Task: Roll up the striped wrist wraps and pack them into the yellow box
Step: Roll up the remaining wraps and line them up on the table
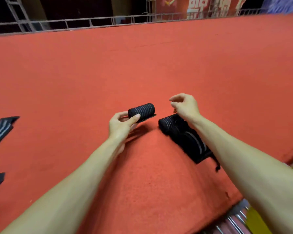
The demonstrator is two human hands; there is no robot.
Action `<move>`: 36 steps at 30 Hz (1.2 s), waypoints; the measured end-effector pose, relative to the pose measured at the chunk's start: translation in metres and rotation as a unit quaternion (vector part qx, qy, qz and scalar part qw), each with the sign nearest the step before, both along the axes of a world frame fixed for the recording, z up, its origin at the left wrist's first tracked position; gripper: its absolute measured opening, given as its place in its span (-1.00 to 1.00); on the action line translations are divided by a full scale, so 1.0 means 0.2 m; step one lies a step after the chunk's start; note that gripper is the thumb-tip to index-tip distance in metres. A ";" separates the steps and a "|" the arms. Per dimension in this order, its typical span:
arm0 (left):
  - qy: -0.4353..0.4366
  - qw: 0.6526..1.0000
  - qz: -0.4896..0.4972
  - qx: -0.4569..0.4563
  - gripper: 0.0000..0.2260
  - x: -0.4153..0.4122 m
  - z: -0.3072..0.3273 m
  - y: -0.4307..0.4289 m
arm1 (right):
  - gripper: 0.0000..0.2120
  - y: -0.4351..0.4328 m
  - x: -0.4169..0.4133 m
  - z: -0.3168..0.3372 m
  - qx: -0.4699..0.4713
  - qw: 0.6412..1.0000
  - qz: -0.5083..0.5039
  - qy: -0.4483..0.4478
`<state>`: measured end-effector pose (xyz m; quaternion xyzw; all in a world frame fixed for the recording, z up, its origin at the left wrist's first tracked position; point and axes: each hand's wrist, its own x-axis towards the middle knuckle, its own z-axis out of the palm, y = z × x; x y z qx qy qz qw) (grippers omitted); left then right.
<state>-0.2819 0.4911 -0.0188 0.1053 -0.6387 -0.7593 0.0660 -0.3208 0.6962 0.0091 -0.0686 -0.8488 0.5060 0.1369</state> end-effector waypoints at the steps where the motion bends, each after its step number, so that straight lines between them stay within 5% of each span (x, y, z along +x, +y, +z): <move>1: -0.006 1.000 -0.009 0.000 -0.71 -0.05 -0.02 0.04 | -0.81 0.02 -0.03 -0.02 0.005 1.000 -0.003 -0.004; 9: -0.036 0.998 -0.039 -0.038 -0.73 -0.24 -0.18 0.27 | -0.84 0.05 -0.10 -0.12 0.004 1.000 -0.003 -0.006; 20: -0.084 0.950 -0.103 -0.283 -0.66 -0.19 -0.13 0.10 | -0.86 -0.04 -0.02 -0.04 0.072 0.996 0.037 -0.030; 29: -0.039 0.949 -0.067 -0.304 -0.82 0.50 0.09 -0.59 | -0.85 -0.57 0.33 0.05 0.096 0.981 0.171 -0.019; 36: -0.003 0.969 -0.045 -0.242 -0.85 1.15 0.21 -1.05 | -0.92 -1.11 0.65 0.01 0.126 0.929 0.341 -0.073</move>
